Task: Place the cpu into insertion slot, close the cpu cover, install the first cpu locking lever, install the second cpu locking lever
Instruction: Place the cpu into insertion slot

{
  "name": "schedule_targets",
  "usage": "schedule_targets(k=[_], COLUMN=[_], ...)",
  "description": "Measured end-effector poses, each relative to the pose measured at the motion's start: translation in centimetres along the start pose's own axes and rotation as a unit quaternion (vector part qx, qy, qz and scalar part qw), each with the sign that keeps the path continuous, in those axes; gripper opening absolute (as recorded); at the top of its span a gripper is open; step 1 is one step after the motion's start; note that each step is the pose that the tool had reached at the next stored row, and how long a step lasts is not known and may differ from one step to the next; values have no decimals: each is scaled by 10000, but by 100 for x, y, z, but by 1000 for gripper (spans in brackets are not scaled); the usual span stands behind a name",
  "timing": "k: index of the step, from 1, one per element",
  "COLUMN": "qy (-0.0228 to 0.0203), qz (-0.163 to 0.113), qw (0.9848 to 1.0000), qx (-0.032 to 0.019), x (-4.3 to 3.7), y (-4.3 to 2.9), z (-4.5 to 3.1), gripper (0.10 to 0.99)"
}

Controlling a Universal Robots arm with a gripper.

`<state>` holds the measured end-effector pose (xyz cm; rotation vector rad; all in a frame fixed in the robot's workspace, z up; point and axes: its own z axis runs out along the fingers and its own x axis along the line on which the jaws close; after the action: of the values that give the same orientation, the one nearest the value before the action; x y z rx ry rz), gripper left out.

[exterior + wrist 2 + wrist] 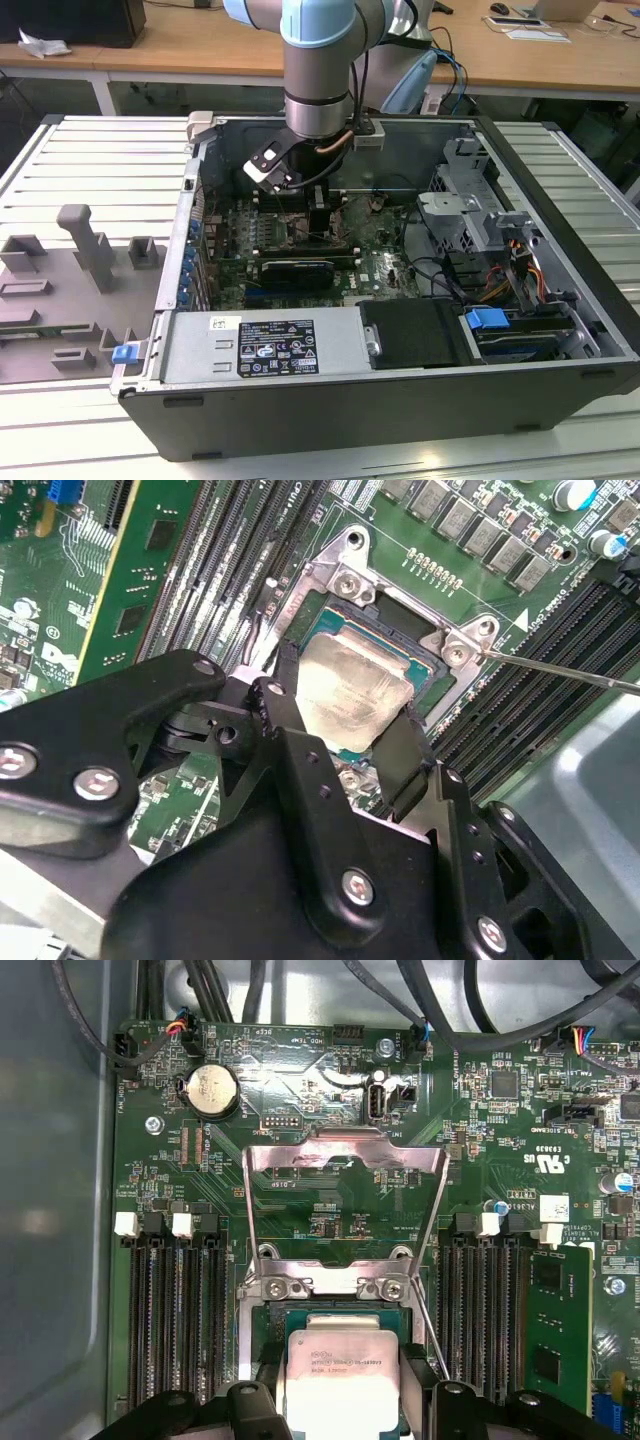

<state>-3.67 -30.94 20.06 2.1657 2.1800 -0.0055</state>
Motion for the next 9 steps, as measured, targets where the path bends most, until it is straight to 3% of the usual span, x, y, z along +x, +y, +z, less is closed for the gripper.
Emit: schedule_targets(k=[3,4,9], qy=[0,-1,-1], qz=[1,0,0], qw=[10000,10000,10000], qx=[0,0,0], x=[11,12,12], y=[0,0,0], z=[3,4,-12], gripper=[549,616,616])
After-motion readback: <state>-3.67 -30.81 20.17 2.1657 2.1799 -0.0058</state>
